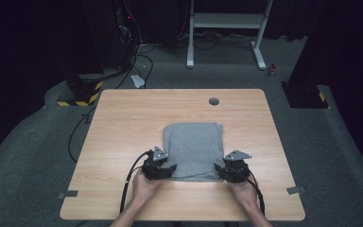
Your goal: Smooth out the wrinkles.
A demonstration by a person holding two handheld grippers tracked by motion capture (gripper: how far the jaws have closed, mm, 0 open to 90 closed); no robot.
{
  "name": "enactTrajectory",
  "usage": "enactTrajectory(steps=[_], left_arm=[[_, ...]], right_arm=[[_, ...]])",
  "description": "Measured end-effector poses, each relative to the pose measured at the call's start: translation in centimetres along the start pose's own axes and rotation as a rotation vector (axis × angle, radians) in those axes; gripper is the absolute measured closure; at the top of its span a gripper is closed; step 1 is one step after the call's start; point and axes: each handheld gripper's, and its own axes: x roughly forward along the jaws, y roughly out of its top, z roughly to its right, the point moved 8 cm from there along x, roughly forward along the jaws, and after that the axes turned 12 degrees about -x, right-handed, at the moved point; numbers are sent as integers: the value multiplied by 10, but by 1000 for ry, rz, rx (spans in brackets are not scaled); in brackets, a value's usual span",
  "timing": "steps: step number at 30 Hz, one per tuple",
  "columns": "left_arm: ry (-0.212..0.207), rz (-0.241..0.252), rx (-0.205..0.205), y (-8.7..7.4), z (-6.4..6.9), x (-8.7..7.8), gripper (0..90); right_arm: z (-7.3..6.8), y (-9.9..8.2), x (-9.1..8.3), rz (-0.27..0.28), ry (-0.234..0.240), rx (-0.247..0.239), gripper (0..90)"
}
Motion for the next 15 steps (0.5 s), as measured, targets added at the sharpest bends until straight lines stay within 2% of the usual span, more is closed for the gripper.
enactTrajectory(steps=[2, 3, 7, 10, 15], left_arm=[[5, 0, -27, -1, -5, -4, 456], [5, 0, -27, -1, -5, -4, 456], [-25, 54, -67, 6, -6, -14, 453], [-33, 79, -76, 9, -7, -20, 449], [-24, 114, -94, 15, -12, -30, 439]], right_arm=[[0, -2, -1, 1, 8, 19, 533], [0, -2, -1, 1, 8, 19, 533], [5, 1, -8, 36, 2, 32, 539], [8, 2, -11, 40, 1, 45, 535], [16, 12, -25, 89, -6, 69, 526]])
